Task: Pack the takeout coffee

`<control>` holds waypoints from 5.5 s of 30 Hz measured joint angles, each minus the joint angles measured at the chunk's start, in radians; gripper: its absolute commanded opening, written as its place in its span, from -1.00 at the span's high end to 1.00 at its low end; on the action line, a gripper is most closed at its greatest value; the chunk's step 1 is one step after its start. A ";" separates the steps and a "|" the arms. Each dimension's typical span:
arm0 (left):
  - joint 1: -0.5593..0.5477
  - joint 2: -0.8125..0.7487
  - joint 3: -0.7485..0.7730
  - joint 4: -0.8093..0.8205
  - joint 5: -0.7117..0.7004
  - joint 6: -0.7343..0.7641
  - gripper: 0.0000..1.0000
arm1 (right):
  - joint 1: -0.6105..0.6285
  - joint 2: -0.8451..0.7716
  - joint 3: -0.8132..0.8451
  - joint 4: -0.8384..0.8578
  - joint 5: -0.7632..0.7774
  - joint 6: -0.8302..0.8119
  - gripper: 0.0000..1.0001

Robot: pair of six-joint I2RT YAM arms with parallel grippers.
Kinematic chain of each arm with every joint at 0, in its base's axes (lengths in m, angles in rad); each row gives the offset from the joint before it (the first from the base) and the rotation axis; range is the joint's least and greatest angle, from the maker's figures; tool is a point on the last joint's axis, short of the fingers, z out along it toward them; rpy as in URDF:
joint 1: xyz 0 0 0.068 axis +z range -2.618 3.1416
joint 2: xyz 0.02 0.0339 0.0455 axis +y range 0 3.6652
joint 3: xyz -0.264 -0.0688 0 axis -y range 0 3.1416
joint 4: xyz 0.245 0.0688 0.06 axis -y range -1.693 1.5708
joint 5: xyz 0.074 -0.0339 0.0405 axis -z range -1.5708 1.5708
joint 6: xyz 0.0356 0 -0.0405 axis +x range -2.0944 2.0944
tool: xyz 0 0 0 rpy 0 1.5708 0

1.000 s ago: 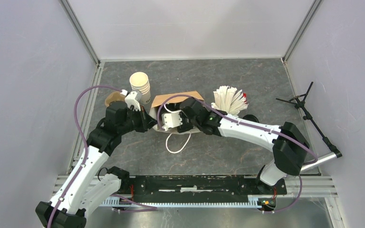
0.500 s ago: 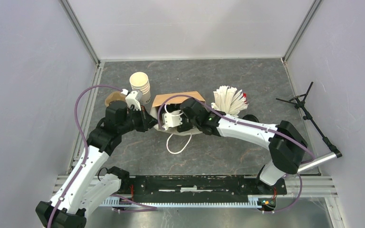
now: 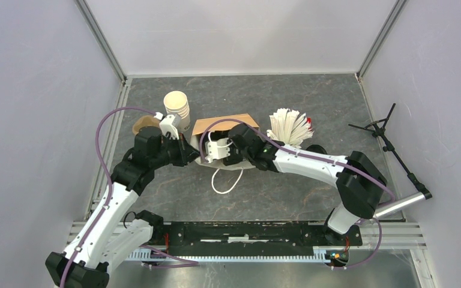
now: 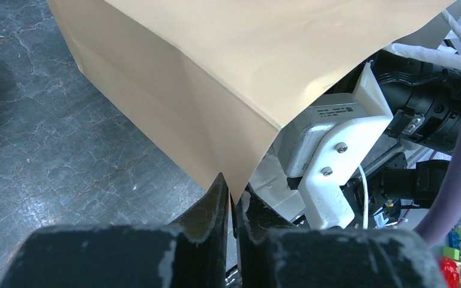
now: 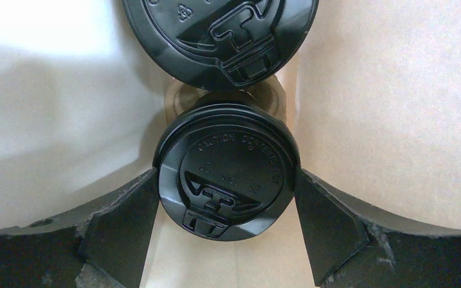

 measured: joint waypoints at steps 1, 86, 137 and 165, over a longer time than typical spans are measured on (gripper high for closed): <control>0.000 0.001 0.000 0.000 0.000 0.000 0.64 | 0.000 0.000 -0.002 0.004 0.000 0.000 -0.72; -0.019 0.084 0.042 -0.023 -0.079 -0.020 0.90 | -0.031 0.004 -0.002 0.006 -0.056 0.040 -0.96; -0.021 0.084 0.044 -0.023 -0.079 -0.019 0.90 | 0.004 -0.053 0.062 -0.203 -0.147 0.032 -0.95; -0.021 0.084 0.046 -0.023 -0.079 -0.020 0.91 | 0.008 -0.103 0.069 -0.262 -0.242 0.034 -0.61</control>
